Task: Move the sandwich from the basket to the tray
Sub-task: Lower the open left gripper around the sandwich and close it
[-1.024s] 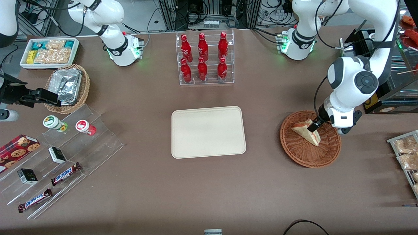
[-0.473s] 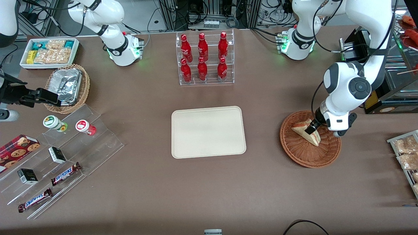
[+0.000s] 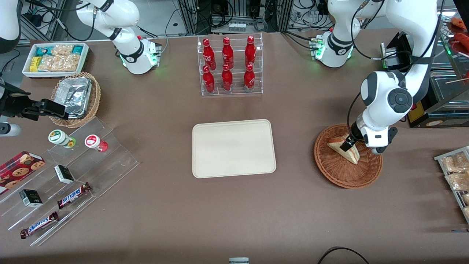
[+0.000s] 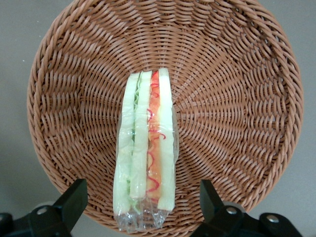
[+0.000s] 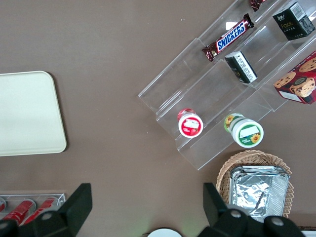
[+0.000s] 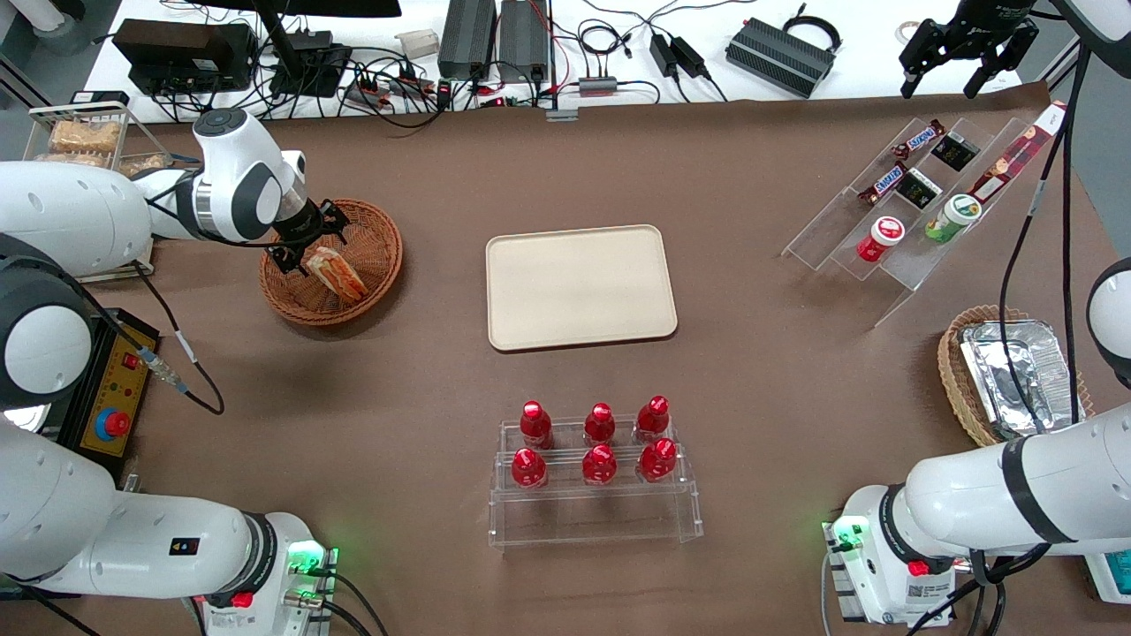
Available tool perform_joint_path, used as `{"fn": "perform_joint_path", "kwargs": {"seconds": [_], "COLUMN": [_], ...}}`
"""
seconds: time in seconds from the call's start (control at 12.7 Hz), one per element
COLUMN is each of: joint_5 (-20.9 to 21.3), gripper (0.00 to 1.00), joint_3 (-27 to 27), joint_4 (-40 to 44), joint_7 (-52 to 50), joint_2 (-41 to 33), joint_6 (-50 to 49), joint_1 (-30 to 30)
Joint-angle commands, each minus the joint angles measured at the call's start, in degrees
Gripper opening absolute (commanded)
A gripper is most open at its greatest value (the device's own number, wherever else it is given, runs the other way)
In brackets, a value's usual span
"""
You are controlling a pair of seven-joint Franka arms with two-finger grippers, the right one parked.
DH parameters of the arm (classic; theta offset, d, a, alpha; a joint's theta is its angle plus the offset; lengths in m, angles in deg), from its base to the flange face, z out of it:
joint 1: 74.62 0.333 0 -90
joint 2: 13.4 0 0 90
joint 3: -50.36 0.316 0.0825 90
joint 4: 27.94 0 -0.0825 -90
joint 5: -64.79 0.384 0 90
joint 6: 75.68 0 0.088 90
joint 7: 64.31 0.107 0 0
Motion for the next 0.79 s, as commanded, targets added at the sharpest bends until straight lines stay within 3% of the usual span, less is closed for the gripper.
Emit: {"fn": "perform_joint_path", "kwargs": {"seconds": [0.0,0.39,0.71], "joint_5": [-0.47,-0.47,-0.47], "gripper": [1.00,1.00,0.93], "joint_3": [-0.12,-0.12,-0.12], "joint_4": [-0.33,-0.41,-0.41], "joint_7": [-1.09,-1.09,-1.17], "joint_2": [0.65,1.88,2.85], "joint_6": [0.99,1.86,2.22], "joint_1": [-0.26,-0.26,-0.43]}}
